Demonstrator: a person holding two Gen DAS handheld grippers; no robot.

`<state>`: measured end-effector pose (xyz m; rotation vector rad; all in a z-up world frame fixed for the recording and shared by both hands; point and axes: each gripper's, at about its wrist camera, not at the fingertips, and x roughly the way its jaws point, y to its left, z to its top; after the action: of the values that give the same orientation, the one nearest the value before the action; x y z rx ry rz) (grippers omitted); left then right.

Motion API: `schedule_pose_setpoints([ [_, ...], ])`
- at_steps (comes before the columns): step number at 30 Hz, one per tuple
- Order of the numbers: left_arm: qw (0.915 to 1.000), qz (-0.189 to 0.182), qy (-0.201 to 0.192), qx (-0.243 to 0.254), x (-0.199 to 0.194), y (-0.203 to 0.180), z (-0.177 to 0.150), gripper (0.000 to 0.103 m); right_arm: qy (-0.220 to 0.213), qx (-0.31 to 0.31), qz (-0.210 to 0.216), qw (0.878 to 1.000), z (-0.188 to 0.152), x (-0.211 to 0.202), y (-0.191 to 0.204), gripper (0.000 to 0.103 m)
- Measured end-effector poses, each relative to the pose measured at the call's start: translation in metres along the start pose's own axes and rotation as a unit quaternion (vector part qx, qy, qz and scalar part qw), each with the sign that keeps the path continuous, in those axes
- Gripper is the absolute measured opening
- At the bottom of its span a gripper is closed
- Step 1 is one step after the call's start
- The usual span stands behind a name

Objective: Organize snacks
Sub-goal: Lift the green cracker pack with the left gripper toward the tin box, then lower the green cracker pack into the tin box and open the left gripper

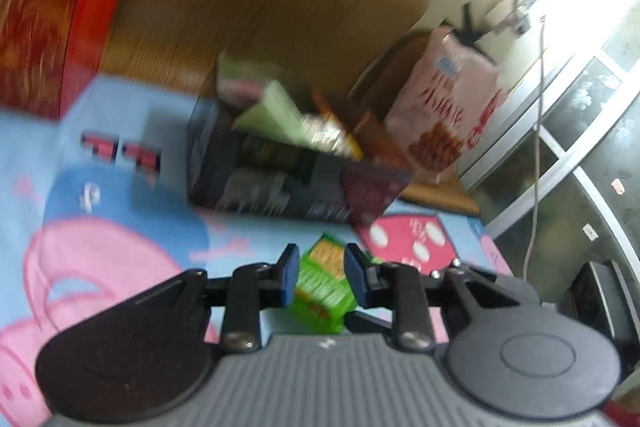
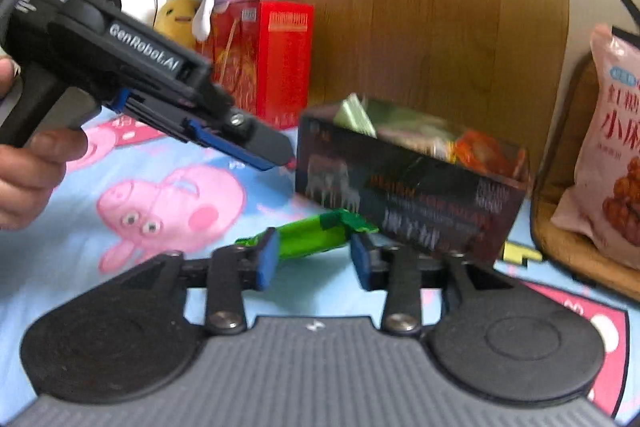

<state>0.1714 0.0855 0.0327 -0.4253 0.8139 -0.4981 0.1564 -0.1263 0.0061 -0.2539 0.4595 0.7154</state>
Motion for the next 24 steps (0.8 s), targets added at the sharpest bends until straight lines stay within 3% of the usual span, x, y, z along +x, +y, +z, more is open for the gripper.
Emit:
schedule_pose_setpoints([
  [5, 0.9993, -0.003, 0.034, -0.014, 0.019, 0.008, -0.012, 0.034, 0.044, -0.020, 0.004, 0.999, -0.010, 0.013, 0.004, 0.052],
  [9, 0.9983, 0.005, 0.055, -0.018, 0.023, 0.010, -0.021, 0.040, 0.056, -0.027, -0.008, 0.998, -0.016, 0.015, -0.003, 0.075],
  [15, 0.9976, 0.009, 0.060, -0.034, 0.035, 0.009, -0.021, 0.043, 0.058, -0.060, 0.000, 0.997, -0.006, 0.031, -0.005, 0.083],
  [16, 0.9975, 0.006, 0.060, -0.038, 0.037, 0.009, -0.019, 0.042, 0.054, -0.062, 0.013, 0.996, -0.005, 0.034, -0.004, 0.083],
  [18, 0.9976, 0.008, 0.056, -0.041, 0.041, 0.010, -0.017, 0.041, 0.059, -0.040, 0.049, 0.996, -0.001, 0.041, -0.005, 0.073],
  [21, 0.9978, 0.014, 0.054, -0.037, 0.041, 0.007, -0.015, 0.040, 0.044, -0.037, 0.024, 0.998, -0.003, 0.037, 0.004, 0.062],
  [24, 0.9988, 0.012, 0.046, -0.008, 0.035, -0.006, -0.017, 0.040, 0.020, -0.021, -0.002, 1.000, -0.009, 0.024, 0.012, 0.062],
])
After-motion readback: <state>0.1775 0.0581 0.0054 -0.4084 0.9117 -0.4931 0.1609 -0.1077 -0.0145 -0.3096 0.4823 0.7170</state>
